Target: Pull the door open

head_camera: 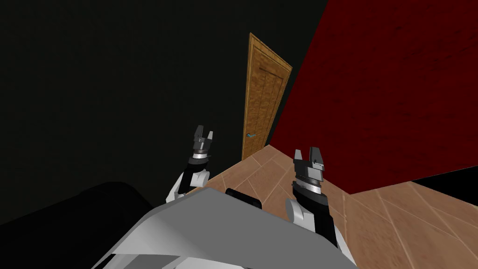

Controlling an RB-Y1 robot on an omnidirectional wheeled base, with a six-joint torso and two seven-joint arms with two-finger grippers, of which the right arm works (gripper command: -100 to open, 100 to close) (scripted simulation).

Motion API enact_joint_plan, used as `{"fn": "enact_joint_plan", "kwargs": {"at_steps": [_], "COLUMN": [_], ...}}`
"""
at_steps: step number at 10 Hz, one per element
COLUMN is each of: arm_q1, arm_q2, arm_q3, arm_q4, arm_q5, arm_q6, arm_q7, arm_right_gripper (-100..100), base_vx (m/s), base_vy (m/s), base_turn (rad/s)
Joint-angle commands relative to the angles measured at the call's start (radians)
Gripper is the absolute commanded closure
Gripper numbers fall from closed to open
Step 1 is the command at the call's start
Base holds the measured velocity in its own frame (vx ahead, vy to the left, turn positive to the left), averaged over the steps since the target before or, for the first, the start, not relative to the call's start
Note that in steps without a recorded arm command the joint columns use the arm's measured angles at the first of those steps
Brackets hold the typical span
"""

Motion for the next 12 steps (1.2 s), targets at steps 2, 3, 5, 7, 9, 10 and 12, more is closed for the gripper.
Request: {"fn": "enact_joint_plan", "kwargs": {"at_steps": [2,3,5,7,9,10,12], "arm_q1": [-0.018,-0.024,-0.047,-0.065,-0.087,-0.098,-0.123], "arm_q2": [-0.011,-0.015,-0.028,-0.038,-0.049,-0.054,-0.066], "arm_q3": [-0.002,-0.002,-0.004,-0.006,-0.008,-0.009,-0.012], "arm_q4": [0.048,0.065,0.128,0.178,0.238,0.268,0.326], "arm_q5": [-0.007,-0.009,-0.018,-0.024,-0.033,-0.037,-0.046], "arm_q6": [-0.009,-0.012,-0.023,-0.033,-0.044,-0.049,-0.062], "arm_q7": [-0.005,-0.007,-0.014,-0.02,-0.027,-0.03,-0.038], "arm_right_gripper": [-100,-100,-100,-100,-100,-100,-100], "base_vx": [0.052,0.059,0.082,0.075,0.074,0.067,0.077], "base_vy": [-0.027,-0.047,-0.061,-0.056,-0.048,-0.052,-0.091], "base_turn": [0.192,0.141,0.197,0.177,0.172,0.216,0.218]}}
